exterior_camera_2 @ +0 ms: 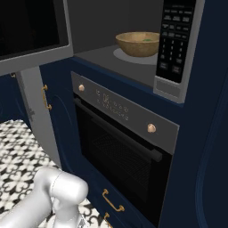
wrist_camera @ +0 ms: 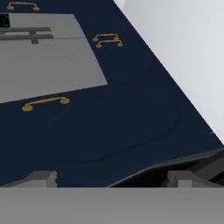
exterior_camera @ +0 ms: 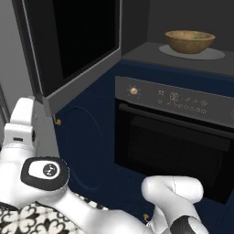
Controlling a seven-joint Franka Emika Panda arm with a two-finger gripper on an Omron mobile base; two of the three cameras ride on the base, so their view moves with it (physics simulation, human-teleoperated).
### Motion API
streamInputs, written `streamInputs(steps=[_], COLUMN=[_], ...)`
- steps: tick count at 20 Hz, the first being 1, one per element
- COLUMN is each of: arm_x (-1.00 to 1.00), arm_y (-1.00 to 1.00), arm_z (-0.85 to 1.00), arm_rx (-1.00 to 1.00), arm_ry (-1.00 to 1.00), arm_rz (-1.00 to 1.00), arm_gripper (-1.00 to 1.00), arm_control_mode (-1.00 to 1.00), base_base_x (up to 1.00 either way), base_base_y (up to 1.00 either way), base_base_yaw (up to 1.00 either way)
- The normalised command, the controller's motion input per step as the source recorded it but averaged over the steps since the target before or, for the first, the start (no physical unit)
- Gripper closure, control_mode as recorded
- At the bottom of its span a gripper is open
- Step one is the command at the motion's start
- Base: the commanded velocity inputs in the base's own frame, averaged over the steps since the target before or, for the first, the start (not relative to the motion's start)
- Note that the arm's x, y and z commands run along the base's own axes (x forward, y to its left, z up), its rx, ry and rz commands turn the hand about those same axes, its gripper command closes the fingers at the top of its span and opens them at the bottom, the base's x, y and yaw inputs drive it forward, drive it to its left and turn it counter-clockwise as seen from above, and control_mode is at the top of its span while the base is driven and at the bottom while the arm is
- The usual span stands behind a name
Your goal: Pick the broccoli from the sink and place it in the bowl. Then pick the bowl and place it in the microwave. Then close the microwave door and press the start button.
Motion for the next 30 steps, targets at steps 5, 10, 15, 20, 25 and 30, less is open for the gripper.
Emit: streamInputs(steps=[5, 10, 15, 20, 25, 30], arm_x=[0.30, 0.17, 0.47, 0.75, 0.18, -0.01], arm_y=[-0.05, 0.24, 0.32, 0.00, -0.39, -0.79], arm_z=[0.00, -0.16, -0.14, 0.00, 0.09, 0.28], arm_rx=[0.00, 0.00, 0.00, 0.00, 0.04, 0.10], arm_ry=[-0.07, 0.00, 0.00, 0.05, -0.05, -0.23], arm_rz=[-0.05, 0.00, 0.00, 0.00, 0.00, 0.00], arm_gripper=[-1.00, -1.00, -1.00, -1.00, -1.00, -1.00], arm_control_mode=[-1.00, -1.00, -1.00, -1.00, -1.00, -1.00], base_base_x=[0.00, 0.00, 0.00, 0.00, 0.00, 0.00], base_base_y=[0.00, 0.00, 0.00, 0.00, 0.00, 0.00], base_base_yaw=[0.00, 0.00, 0.00, 0.00, 0.00, 0.00])
